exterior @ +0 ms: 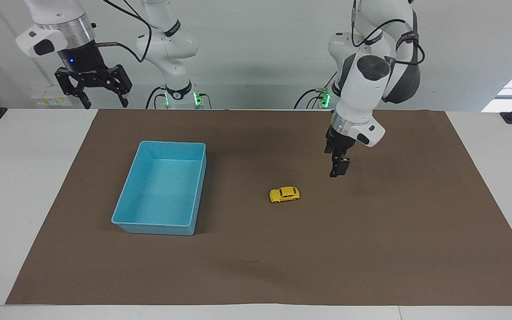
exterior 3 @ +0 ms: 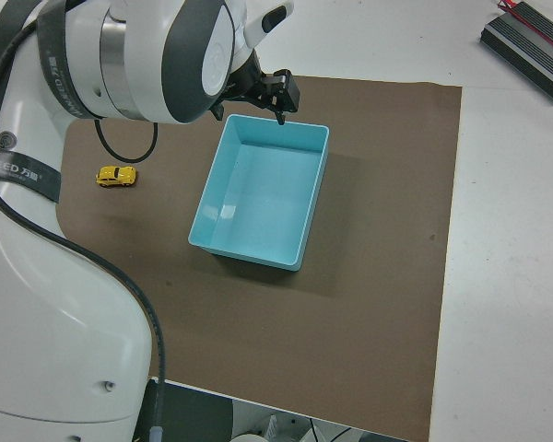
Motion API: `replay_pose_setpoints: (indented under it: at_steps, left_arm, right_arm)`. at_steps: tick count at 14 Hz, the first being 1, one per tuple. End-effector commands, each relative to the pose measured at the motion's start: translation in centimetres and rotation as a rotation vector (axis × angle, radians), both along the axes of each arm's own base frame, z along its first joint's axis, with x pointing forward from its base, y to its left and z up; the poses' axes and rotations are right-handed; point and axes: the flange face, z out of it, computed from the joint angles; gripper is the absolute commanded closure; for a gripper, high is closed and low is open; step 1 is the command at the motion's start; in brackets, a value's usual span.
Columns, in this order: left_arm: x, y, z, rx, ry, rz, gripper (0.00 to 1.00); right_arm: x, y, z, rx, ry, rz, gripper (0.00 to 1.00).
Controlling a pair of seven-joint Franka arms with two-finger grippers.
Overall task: Wind up and store yellow beetle car
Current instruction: 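Move the left gripper over the yellow toy car and press down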
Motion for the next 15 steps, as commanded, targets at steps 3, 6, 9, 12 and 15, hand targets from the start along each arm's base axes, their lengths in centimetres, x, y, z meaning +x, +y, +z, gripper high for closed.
replay_pose_setpoints:
  at_steps: [3, 6, 9, 12, 15]
  left_arm:
    - [1.3, -4.1, -3.8, -0.028, -0.023, 0.041, 0.0]
    - [1.7, -4.9, -3.9, -0.051, -0.046, 0.106, 0.0]
    - [1.6, -5.2, -4.2, -0.061, -0.037, 0.177, 0.0]
    - [1.1, -6.7, -6.2, -0.041, -0.01, 0.191, 0.0]
    - [0.3, -8.7, -9.7, -0.003, 0.033, 0.154, 0.0]
  right_arm:
    - [-0.7, 0.0, 0.2, 0.012, 0.006, -0.008, 0.0]
    - [-0.7, 0.0, 0.2, 0.012, 0.006, -0.008, 0.0]
    - [-0.7, 0.0, 0.2, 0.012, 0.006, -0.008, 0.0]
    - [-0.7, 0.0, 0.2, 0.012, 0.006, -0.008, 0.0]
    - [-0.7, 0.0, 0.2, 0.012, 0.006, -0.008, 0.0]
